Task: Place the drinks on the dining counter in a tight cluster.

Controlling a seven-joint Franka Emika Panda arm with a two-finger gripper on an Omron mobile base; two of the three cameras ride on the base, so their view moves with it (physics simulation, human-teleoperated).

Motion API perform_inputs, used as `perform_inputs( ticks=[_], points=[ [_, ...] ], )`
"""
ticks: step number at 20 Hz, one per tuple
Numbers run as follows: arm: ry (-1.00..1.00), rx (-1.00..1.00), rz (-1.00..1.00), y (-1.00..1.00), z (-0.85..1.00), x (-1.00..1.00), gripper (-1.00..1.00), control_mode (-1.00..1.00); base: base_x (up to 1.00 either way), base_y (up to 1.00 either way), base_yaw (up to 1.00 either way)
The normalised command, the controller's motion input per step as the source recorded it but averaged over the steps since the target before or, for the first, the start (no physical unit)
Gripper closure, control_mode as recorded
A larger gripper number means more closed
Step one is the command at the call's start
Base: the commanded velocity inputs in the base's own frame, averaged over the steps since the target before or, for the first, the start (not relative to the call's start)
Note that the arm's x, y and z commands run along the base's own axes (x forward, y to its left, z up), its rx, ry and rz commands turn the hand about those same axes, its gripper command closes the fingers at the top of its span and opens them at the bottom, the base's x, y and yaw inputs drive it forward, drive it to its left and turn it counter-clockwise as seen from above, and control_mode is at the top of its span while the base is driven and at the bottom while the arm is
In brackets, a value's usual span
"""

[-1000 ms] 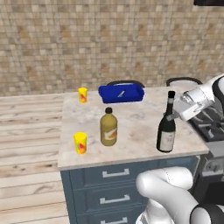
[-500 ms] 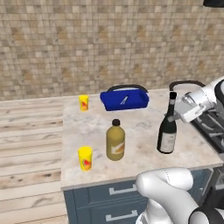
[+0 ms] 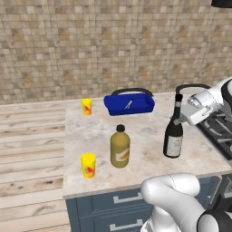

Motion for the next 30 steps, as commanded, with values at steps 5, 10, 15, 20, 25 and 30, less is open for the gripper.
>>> perform_inputs(
  ticks=[5, 10, 15, 20, 25, 30],
  points=[
    [0.00, 0.00, 0.00, 0.00, 0.00, 0.00, 1.00, 1.00, 0.00, 0.02, 0.00],
    [0.00, 0.00, 0.00, 0.00, 0.00, 0.00, 1.00, 1.00, 0.05, 0.01, 0.00],
    [0.00, 0.00, 0.03, 0.12, 0.00, 0.61, 1.00, -1.00, 0.07, 0.01, 0.00],
    [0.00, 0.00, 0.10, 0.19, 0.00, 0.95, 1.00, -1.00, 0.00, 0.00, 0.00],
    [0.00, 0.00, 0.10, 0.02, -0.13, 0.78, 1.00, -1.00, 0.00, 0.00, 0.00],
    [0.00, 0.00, 0.04, 0.00, -0.56, 0.21, 1.00, -1.00, 0.00, 0.00, 0.00]
  ],
)
